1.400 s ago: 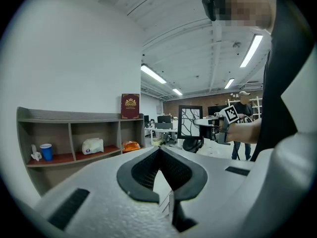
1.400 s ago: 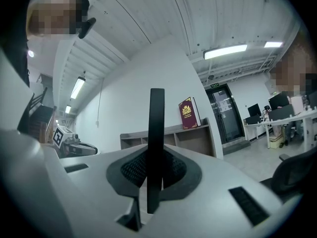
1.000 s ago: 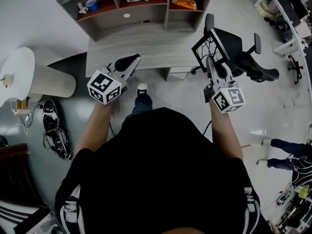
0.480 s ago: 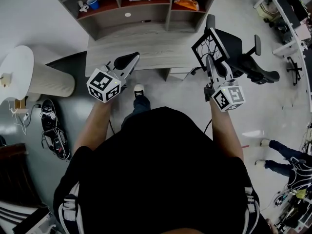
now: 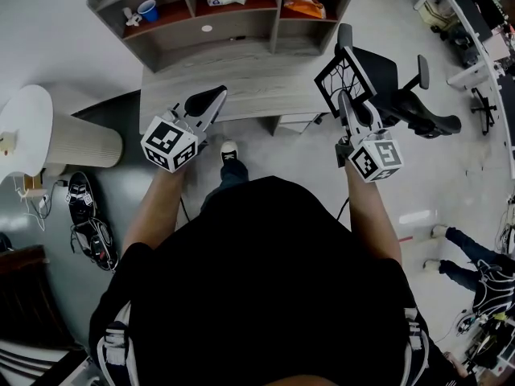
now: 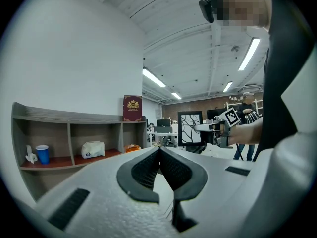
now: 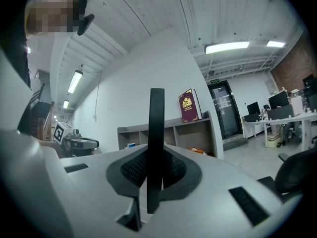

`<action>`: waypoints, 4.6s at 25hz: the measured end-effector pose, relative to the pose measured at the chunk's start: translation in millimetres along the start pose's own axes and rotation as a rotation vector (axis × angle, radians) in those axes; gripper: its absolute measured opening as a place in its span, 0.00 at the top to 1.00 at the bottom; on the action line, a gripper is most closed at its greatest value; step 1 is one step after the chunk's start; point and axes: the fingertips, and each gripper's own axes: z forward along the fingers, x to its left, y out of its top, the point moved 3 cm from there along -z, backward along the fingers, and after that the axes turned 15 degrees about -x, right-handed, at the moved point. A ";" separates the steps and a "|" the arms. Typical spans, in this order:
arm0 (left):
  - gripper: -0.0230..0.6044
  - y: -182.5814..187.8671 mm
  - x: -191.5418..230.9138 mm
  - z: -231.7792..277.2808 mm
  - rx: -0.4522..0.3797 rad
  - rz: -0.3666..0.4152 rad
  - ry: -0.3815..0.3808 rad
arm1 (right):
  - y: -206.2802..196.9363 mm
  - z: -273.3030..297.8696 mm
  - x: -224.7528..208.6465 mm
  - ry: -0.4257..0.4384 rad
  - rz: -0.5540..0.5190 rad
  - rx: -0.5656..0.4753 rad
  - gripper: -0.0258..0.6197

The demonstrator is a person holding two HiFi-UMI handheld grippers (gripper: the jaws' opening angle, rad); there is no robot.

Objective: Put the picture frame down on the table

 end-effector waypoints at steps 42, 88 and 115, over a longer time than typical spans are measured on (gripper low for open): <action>0.94 -54.2 160.3 63.3 0.071 -0.076 -0.100 | -74.3 136.6 -38.3 -0.129 -0.002 0.085 0.91; 0.94 -92.2 286.1 151.7 0.110 -0.143 -0.357 | -127.0 271.3 -54.4 -0.268 0.011 0.154 0.91; 0.94 -101.4 286.3 145.8 0.122 -0.108 -0.408 | -142.9 271.5 -54.3 -0.308 0.021 0.165 0.91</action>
